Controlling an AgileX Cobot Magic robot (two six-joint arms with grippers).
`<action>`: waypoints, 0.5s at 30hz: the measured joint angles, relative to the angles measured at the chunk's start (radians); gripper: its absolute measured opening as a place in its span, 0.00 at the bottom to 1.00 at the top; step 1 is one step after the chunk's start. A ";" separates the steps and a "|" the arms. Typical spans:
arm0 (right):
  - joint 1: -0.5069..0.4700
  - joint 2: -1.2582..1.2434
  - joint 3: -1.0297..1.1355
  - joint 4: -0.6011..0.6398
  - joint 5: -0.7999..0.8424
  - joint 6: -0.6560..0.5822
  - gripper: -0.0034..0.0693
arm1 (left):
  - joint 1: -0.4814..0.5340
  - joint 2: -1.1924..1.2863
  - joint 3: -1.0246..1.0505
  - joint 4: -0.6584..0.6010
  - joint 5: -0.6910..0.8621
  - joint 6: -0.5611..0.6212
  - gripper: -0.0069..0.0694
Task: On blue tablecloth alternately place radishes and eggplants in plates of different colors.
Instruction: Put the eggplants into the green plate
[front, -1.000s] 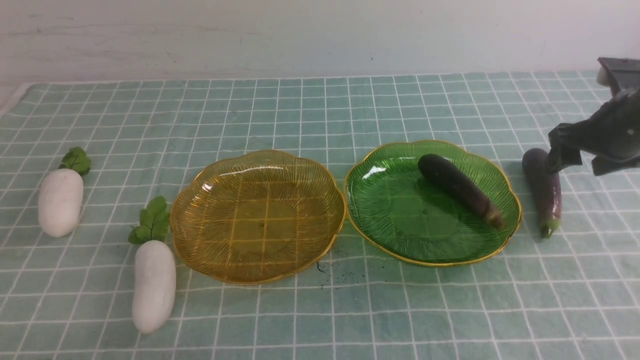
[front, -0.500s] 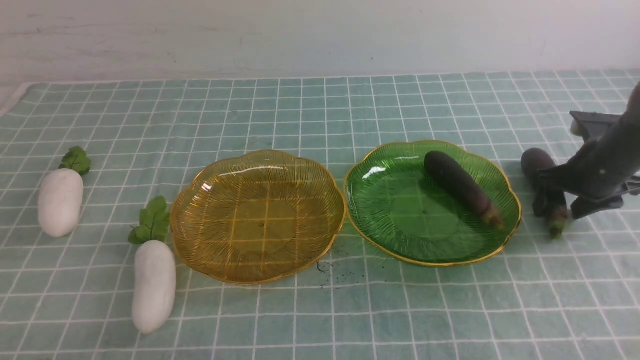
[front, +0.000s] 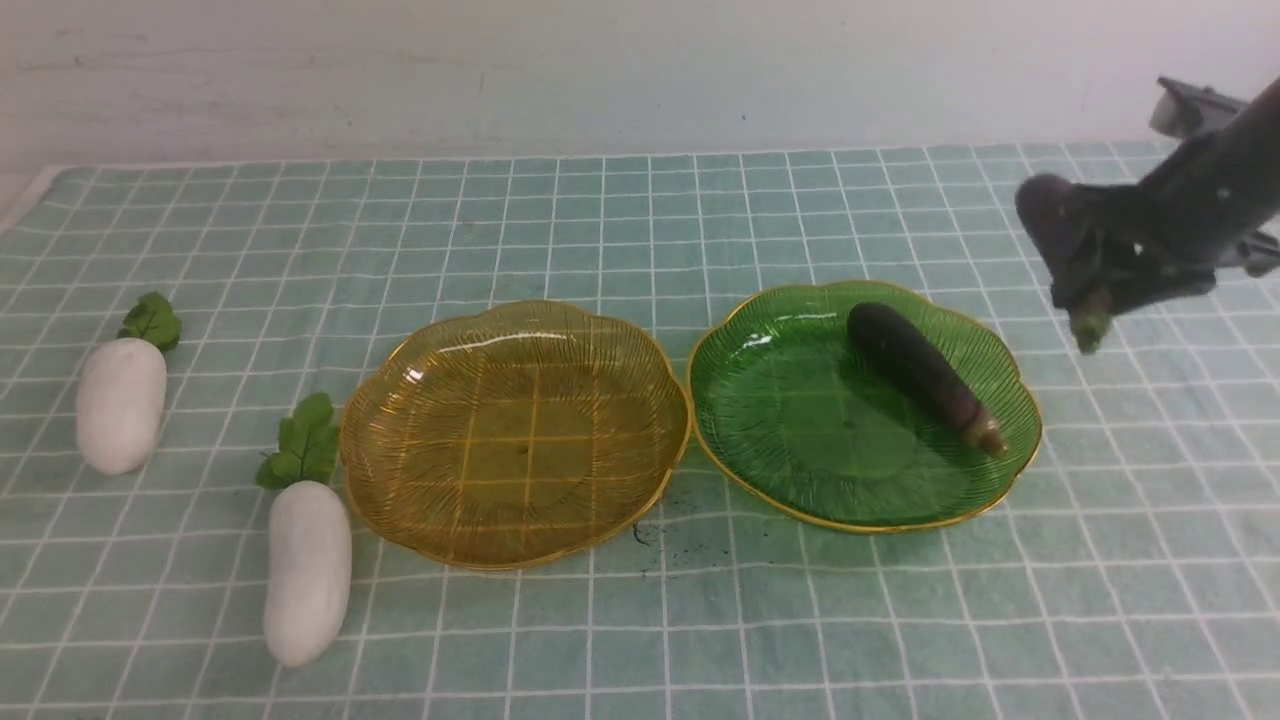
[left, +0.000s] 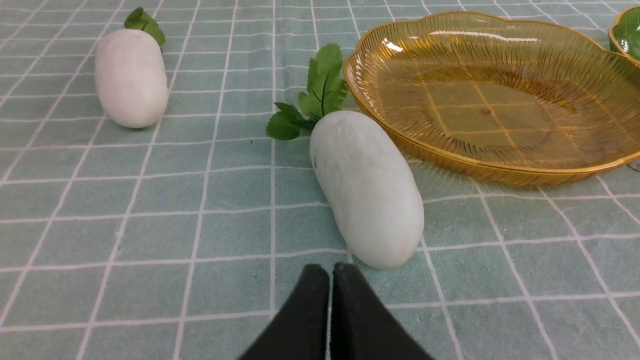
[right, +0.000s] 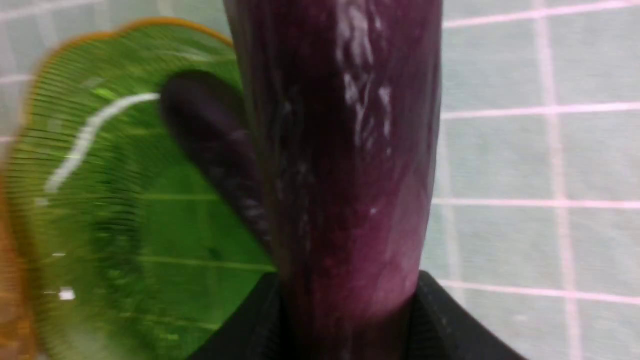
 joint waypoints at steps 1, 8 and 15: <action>0.000 0.000 0.000 0.000 0.000 -0.003 0.42 | 0.000 0.000 0.000 0.000 0.000 0.000 0.08; 0.163 0.036 -0.001 -0.037 0.002 -0.041 0.42 | 0.000 0.000 0.000 0.000 0.000 0.000 0.08; 0.307 0.069 -0.001 -0.254 0.006 0.021 0.44 | 0.000 0.000 0.000 0.000 0.000 0.000 0.08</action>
